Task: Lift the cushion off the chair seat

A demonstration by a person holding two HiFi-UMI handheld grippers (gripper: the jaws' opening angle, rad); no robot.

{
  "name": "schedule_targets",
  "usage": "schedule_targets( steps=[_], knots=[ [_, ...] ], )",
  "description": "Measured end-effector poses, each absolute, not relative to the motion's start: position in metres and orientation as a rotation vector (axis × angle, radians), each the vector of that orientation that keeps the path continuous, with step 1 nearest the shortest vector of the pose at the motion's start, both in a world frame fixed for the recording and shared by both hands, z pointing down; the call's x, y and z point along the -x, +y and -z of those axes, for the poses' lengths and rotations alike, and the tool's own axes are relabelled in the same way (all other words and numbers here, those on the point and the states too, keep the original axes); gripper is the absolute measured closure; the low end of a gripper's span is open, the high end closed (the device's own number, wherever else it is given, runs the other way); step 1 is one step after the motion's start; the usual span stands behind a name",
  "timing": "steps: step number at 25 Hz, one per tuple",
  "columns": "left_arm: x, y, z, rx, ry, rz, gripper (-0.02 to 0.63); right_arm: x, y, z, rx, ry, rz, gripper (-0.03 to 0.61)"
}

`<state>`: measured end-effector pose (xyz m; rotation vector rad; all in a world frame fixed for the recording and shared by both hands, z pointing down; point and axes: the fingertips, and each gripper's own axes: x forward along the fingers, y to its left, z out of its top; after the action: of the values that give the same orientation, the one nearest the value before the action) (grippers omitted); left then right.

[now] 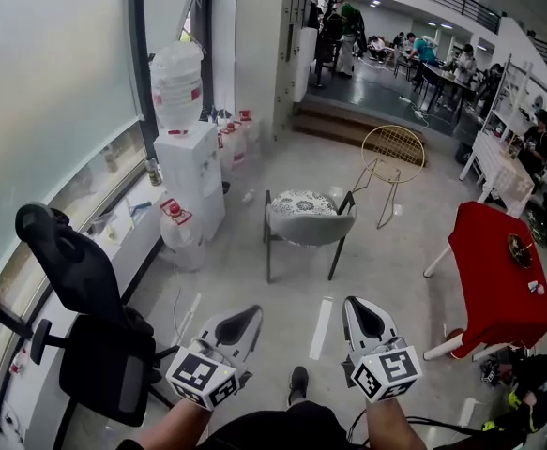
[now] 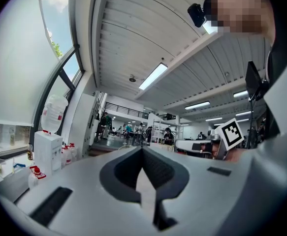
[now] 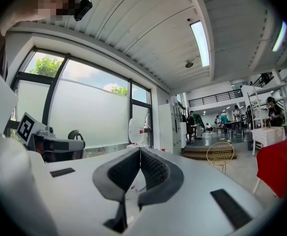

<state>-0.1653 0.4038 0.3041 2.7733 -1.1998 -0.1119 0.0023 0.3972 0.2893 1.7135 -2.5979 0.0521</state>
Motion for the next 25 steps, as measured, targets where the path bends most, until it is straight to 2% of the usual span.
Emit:
schedule_targets(
  steps=[25],
  knots=[
    [0.052,0.208,-0.301,-2.744,-1.211,0.038,0.607,-0.106,0.201,-0.29,-1.644,-2.666,-0.095,0.568]
  ],
)
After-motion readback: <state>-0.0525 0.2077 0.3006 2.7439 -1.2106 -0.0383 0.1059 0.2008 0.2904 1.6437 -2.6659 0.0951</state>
